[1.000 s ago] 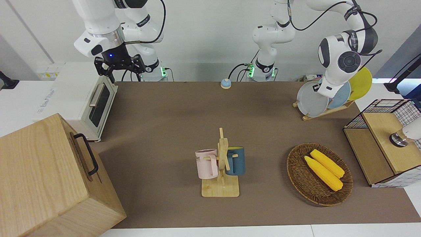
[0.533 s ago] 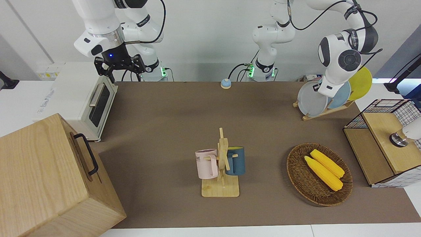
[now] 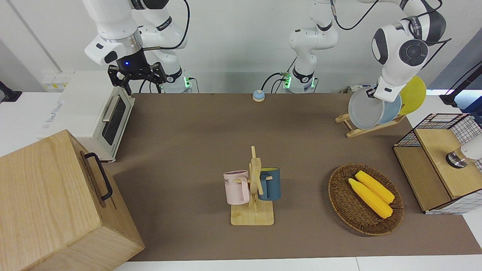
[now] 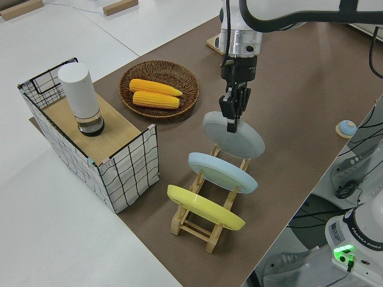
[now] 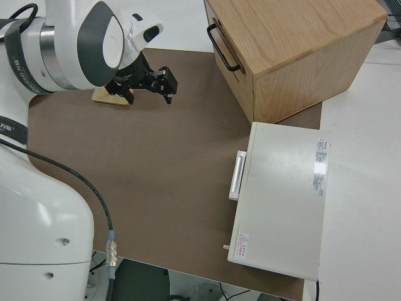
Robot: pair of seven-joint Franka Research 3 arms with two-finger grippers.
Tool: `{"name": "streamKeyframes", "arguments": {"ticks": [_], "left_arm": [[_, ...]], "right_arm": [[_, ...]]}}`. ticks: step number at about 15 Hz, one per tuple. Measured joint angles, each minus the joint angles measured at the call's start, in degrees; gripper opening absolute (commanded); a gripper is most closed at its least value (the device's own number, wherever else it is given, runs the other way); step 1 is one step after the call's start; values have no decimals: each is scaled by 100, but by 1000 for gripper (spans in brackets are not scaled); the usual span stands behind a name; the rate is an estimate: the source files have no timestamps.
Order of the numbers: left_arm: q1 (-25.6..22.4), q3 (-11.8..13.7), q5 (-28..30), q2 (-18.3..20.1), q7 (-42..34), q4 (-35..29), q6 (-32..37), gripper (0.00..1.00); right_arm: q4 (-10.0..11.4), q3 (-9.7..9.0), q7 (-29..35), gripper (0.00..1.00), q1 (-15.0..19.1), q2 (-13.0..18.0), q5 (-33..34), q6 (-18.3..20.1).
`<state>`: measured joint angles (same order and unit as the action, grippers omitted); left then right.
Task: Pick gray plate from low plate rack and place it on table with left arm
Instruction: 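Close the left gripper on the plate rim and lift it from the rack, then carry the gray plate with the left gripper away from the rack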
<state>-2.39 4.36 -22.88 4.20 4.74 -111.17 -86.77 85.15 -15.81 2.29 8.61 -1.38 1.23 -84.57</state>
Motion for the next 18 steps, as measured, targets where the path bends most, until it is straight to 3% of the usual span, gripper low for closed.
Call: {"name": "streamKeyframes", "arguments": {"ticks": [4, 9, 13, 18], "left_arm": [[34, -18, 178, 20, 2, 212, 241, 0], [41, 1, 1661, 19, 38, 277, 220, 0], [32, 24, 2747, -44, 231, 150, -298, 0], [49, -84, 2957, -100, 320, -552, -1111, 0]], "right_arm": [[0, 0, 0, 983, 0, 0, 0, 0], [0, 0, 0, 983, 0, 0, 0, 0], [0, 0, 0, 983, 0, 0, 0, 0], [0, 0, 0, 983, 0, 0, 0, 0]]}}
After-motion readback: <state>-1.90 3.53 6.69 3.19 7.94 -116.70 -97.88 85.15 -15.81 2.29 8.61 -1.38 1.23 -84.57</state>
